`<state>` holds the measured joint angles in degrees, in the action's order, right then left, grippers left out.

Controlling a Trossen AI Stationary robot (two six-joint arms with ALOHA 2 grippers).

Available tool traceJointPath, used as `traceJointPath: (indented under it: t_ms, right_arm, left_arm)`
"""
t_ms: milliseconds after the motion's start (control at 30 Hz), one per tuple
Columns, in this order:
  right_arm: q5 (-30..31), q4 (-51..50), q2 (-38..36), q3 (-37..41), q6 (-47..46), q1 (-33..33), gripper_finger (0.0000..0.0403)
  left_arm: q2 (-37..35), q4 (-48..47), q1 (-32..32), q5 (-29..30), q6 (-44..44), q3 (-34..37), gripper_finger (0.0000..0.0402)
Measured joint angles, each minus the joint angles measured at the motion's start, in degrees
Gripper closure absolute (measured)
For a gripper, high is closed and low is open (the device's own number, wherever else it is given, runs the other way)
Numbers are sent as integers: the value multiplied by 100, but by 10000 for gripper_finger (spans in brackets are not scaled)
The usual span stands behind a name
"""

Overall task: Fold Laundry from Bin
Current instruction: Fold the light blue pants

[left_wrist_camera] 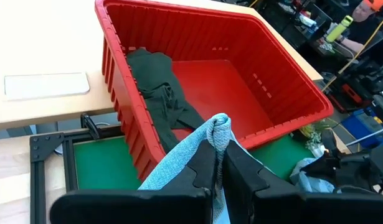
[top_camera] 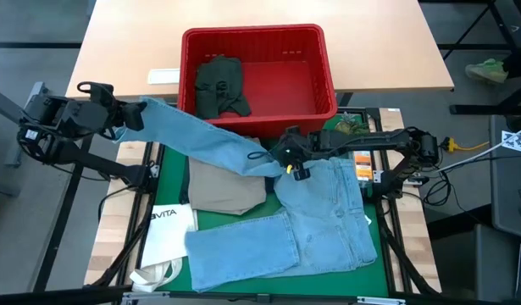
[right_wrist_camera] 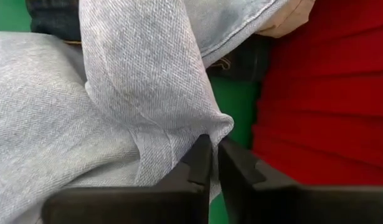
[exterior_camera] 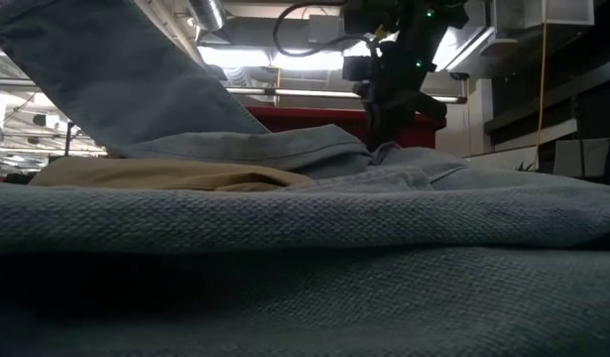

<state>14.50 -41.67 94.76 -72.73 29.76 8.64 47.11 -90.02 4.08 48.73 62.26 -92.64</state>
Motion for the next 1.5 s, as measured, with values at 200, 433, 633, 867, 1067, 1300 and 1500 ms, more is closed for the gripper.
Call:
traceJointPath:
  t_ms: [200,433,633,867,1067,1300,1500]
  right_arm:
    - [-4,4,0,0,43,5,356]
    - [-2,2,0,2,48,5,298]
    - [75,-201,1,-100,424,5,221]
    - [-77,-870,2,-1111,897,-4,169]
    - [-1329,-344,0,-1419,595,-86,165]
    - [-1890,795,1,-1072,1257,-839,166]
    - [-897,1150,2,-625,1577,-1434,166]
  left_arm:
    - [0,0,0,0,0,0,391]
    - [0,0,0,-66,-359,0,391]
    - [22,1,0,-66,-433,1,391]
    - [55,2,0,-66,-431,2,391]
    - [63,0,0,-64,-429,2,391]
    - [63,0,0,-64,-431,2,391]
    - [63,0,0,-64,-431,2,391]
